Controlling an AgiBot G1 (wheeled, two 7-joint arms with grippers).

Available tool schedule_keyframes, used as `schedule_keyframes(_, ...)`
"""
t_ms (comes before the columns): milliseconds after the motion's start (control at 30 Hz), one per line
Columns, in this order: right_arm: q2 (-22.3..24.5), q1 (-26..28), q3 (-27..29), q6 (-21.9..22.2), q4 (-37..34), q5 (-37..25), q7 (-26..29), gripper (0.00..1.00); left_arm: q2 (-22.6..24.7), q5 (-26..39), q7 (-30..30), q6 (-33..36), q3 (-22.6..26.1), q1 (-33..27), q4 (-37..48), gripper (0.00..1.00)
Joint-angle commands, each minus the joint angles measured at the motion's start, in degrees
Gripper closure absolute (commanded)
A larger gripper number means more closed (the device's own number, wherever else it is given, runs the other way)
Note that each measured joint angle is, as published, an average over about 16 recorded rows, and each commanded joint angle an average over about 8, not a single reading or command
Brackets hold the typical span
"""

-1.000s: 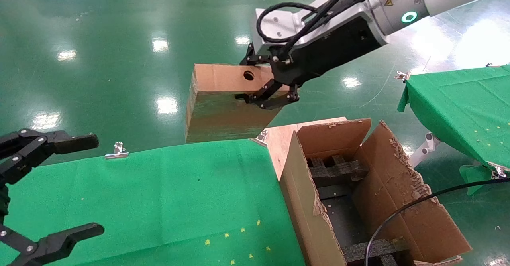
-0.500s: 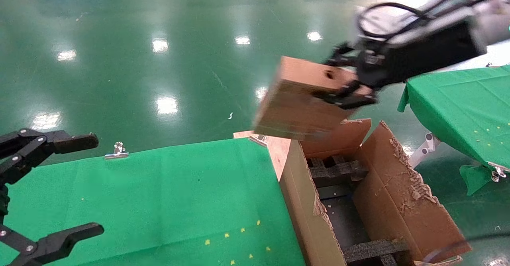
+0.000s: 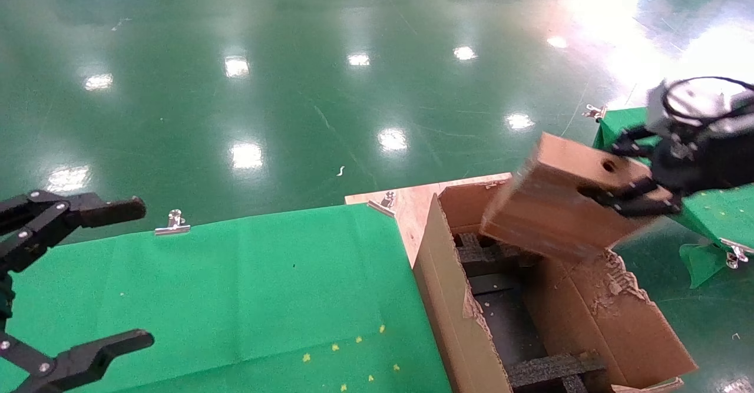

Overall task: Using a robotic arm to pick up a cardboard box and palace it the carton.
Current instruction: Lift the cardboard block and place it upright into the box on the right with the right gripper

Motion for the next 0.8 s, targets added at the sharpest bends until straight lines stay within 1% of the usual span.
schedule_keyframes(33,1.9,0.2,-1.1,0.0,1.4,-0.2,0.9,1.00,0.0,0.0,0.0,0.0,0.0,0.0,0.0,0.00)
schedule_keyframes(133,3.7,0.3,-2.0,0.2,2.4,0.2,1.8,1.00,0.0,0.0,0.0,0.0,0.0,0.0,0.0,0.00)
schedule_keyframes(267,4.7,0.5,-2.5,0.3,2.9,0.6,2.4,1.00,0.0,0.0,0.0,0.0,0.0,0.0,0.0,0.00)
schedule_keyframes(600,3.7,0.1,-2.1,0.6,2.4,0.4,2.1,1.00,0.0,0.0,0.0,0.0,0.0,0.0,0.0,0.00)
schedule_keyframes(700,3.7,-0.7,-2.2,2.1,2.1,0.8,3.4,1.00,0.0,0.0,0.0,0.0,0.0,0.0,0.0,0.00)
schedule_keyframes(800,4.3,-2.2,-2.6,5.1,2.2,1.4,6.8,1.00,0.0,0.0,0.0,0.0,0.0,0.0,0.0,0.00)
